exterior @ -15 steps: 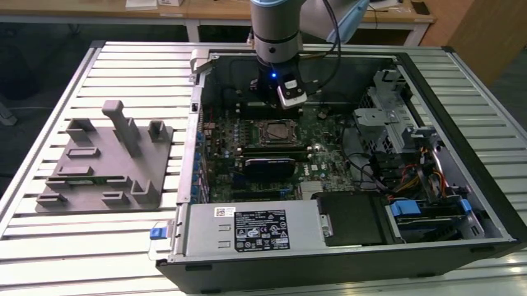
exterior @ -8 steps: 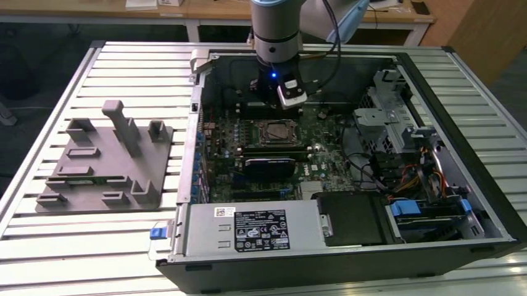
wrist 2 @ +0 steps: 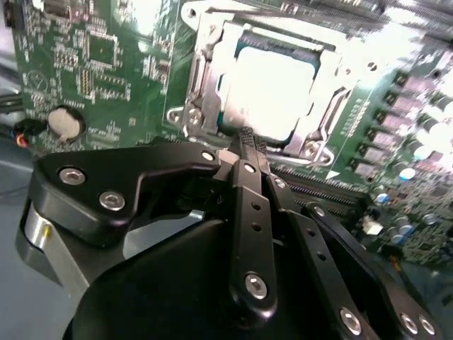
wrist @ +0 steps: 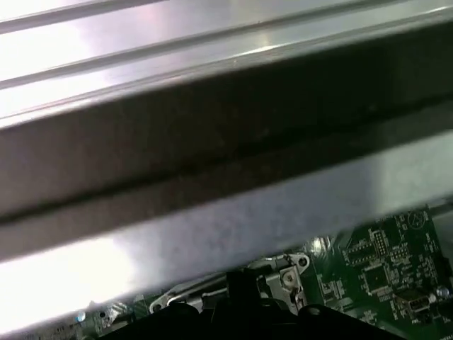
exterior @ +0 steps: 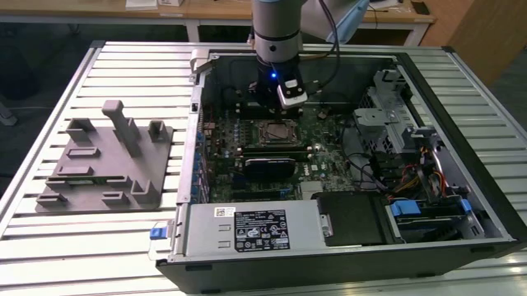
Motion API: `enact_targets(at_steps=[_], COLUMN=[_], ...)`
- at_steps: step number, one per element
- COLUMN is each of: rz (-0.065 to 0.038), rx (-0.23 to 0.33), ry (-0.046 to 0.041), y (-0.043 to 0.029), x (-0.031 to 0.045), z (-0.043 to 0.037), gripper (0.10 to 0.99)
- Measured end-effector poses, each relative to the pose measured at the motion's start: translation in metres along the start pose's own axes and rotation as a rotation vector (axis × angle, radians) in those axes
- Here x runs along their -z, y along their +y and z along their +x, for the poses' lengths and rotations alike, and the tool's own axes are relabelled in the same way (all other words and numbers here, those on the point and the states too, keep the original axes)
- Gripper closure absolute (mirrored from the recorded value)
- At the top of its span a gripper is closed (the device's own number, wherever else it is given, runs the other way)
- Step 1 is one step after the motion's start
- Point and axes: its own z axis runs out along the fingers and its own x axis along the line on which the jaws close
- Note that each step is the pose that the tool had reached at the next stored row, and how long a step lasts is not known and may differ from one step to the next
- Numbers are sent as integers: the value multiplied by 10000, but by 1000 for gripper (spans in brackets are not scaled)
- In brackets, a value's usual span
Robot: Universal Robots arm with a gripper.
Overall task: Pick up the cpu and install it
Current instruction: 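Install the first cpu locking lever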
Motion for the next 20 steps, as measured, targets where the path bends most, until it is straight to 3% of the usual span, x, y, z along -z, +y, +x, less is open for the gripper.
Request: enact_targets(at_steps=[15, 20], rz=[436, 451], rx=[24, 25], ry=[47, 44], y=[-242, -244], x=[6, 7], z=[-74, -75], gripper=[980, 980])
